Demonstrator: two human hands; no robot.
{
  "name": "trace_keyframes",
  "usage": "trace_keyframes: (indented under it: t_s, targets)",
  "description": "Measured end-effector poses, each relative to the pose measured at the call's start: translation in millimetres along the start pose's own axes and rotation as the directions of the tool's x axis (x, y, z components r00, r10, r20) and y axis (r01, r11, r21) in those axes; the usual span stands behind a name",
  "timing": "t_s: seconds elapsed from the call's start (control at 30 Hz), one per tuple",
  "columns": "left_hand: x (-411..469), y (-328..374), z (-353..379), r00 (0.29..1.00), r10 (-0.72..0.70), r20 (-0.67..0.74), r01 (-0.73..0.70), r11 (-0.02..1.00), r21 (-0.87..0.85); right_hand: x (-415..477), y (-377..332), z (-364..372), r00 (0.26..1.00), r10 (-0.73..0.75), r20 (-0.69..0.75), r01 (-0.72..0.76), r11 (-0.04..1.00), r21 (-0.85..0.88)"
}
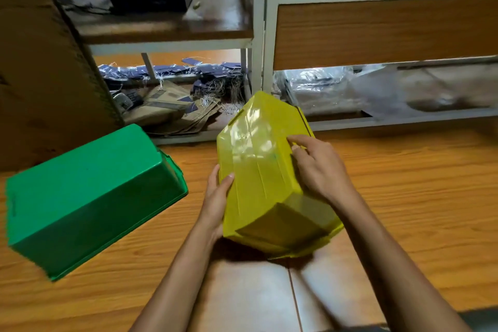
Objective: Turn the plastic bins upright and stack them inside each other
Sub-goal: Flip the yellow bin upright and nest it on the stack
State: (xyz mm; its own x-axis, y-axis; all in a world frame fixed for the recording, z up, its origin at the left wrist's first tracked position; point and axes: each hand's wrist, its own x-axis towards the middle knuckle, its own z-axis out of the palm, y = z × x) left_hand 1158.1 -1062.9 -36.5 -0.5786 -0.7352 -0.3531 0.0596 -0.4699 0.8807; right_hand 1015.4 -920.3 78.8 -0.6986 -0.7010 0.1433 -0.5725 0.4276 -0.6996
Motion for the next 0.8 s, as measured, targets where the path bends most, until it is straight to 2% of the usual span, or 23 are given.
trace_keyframes:
  t_s: [0.07,0.17,0.2,0.27,0.33,0.4,0.47,0.7,0.8]
  targets:
    - [-5.4,-8.6,-0.3,1.0,0.001,-0.027,0.0,0.999,0.036,0.5,-2.9,-0.7,0.997,-0.056,-0.043,0.055,0.998,-0.034]
    - [-7.2,-1.4,-0.6,0.987,0.13,-0.091,-0.1,0.956,0.275,7.0,1.7,5.1,0.996,0.067,-0.051,-0.08,0.936,-0.342]
    - [-5.8,6.4,-1.6,0.971,0.207,-0.12,-0.152,0.921,0.359,7.7,4.0,7.2,0.99,0.141,-0.016,-0.137,0.925,-0.355]
    - [-6.6,28.3,0.1,0.93,0.348,-0.117,-0.273,0.869,0.413,10.6,8.6,7.1,0.976,0.207,0.07,-0.187,0.956,-0.226]
    - [-10.8,51.8,8.2,0.941,0.332,-0.057,-0.303,0.909,0.286,14.5,13.6,3.9,0.973,0.2,0.115,-0.184,0.973,-0.136]
    - [-13.5,63.6,20.6,0.966,0.251,0.057,-0.257,0.956,0.144,17.8,15.1,-1.5,0.97,0.197,0.144,-0.185,0.979,-0.091]
    - [-14.3,64.2,34.5,0.968,0.216,0.128,-0.236,0.957,0.168,18.5,14.0,-5.5,0.97,0.17,0.174,-0.166,0.985,-0.037]
    - [-12.2,50.5,44.0,0.966,0.229,0.118,-0.247,0.955,0.167,12.3,15.0,-8.8,0.989,0.086,0.123,-0.09,0.996,0.029]
    - [-13.5,47.5,40.6,0.97,0.222,0.101,-0.23,0.97,0.081,13.2,9.3,-8.1,0.991,0.065,0.121,-0.069,0.997,0.036]
